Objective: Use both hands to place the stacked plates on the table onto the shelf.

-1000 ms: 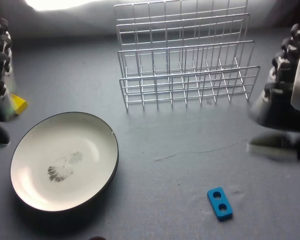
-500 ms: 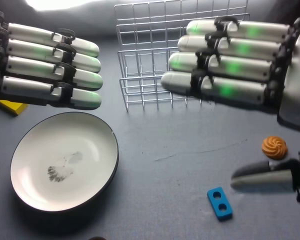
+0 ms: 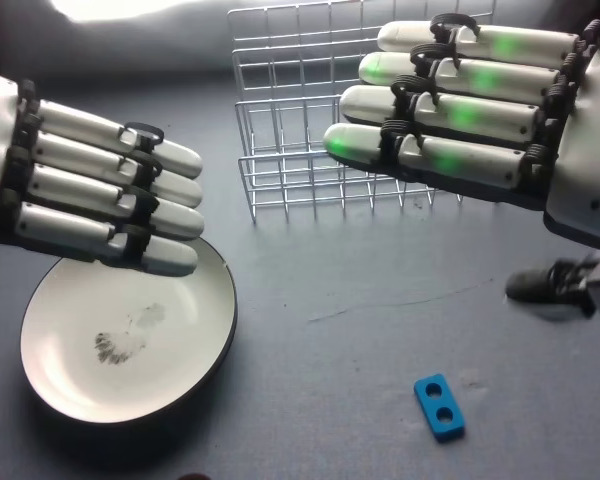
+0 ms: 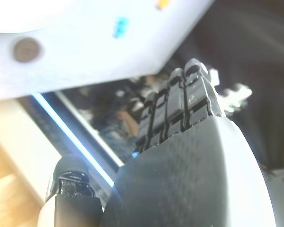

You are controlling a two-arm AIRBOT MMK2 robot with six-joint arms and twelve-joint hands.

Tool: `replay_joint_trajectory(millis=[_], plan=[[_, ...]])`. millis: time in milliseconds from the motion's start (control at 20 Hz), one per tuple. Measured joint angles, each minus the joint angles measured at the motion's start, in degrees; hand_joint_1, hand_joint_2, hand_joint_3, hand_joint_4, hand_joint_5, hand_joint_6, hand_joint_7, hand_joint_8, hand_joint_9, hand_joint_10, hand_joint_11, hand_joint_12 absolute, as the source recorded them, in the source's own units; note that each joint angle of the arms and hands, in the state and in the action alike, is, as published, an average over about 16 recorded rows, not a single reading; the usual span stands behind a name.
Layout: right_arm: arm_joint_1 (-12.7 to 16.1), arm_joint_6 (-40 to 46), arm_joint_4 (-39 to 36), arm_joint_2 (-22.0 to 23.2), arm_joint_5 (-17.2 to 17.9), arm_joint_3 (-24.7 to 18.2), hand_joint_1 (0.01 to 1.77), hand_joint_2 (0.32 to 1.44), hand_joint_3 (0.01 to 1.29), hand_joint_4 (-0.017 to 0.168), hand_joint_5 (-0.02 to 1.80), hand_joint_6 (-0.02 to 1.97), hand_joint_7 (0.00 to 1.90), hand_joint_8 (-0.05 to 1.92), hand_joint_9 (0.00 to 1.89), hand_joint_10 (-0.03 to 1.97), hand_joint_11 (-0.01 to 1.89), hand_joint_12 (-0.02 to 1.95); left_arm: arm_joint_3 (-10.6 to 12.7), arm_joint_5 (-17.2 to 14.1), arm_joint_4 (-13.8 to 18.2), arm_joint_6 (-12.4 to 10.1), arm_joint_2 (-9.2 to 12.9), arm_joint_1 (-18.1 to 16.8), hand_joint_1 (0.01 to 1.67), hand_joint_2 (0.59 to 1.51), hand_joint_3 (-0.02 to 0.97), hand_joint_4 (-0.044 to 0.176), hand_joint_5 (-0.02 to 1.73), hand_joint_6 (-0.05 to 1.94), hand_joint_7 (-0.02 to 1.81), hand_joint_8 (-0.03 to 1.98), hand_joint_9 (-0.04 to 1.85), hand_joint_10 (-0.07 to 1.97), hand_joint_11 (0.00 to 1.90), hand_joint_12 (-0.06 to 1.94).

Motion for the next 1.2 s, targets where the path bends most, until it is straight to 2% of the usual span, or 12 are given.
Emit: replay_joint_trajectory(millis=[200, 350, 600, 850, 1200], plan=[[0.1, -1.7, 3.5, -0.3, -1.7, -0.1, 0.99, 0.96, 0.02, 0.004, 0.02, 0.02, 0.02, 0.01, 0.02, 0.01, 0.02, -0.01, 2.7, 0.5, -0.5, 2.1, -2.1, 4.9, 0.02, 1.115, 0.028, -0.004, 0.03, 0.0, 0.02, -0.01, 0.02, 0.01, 0.01, -0.01], [0.4, -3.2, 6.8, -0.4, -2.9, -0.1, 1.11, 0.96, 0.02, 0.004, 0.02, 0.02, 0.02, 0.01, 0.02, 0.01, 0.02, -0.01, 5.1, 1.1, -2.1, 4.3, -3.8, 9.4, 0.02, 1.116, 0.026, -0.004, 0.03, 0.0, 0.02, -0.01, 0.02, 0.01, 0.01, -0.01], [0.5, -5.1, 10.8, -0.7, -4.0, -0.2, 1.13, 1.0, 0.02, 0.004, 0.02, 0.02, 0.02, 0.01, 0.02, 0.01, 0.02, -0.01, 9.4, 2.0, -5.2, 8.3, -6.5, 17.2, 0.02, 1.118, 0.021, -0.005, 0.03, 0.0, 0.02, -0.01, 0.01, 0.01, 0.01, -0.01], [0.6, -6.6, 13.8, -1.3, -4.8, -0.2, 1.13, 1.03, 0.02, 0.004, 0.02, 0.02, 0.02, 0.01, 0.02, 0.01, 0.02, -0.01, 12.9, 2.3, -8.2, 11.8, -8.6, 23.6, 0.02, 1.12, 0.019, -0.005, 0.02, 0.0, 0.02, -0.01, 0.02, 0.01, 0.01, -0.01], [0.5, -7.2, 11.8, -2.3, -5.4, -0.4, 1.15, 1.03, 0.02, 0.004, 0.02, 0.02, 0.02, 0.01, 0.02, 0.01, 0.02, -0.01, 17.5, 2.2, -10.9, 14.6, -10.9, 30.3, 0.02, 1.124, 0.019, -0.004, 0.02, 0.0, 0.02, -0.01, 0.02, 0.01, 0.01, -0.01]])
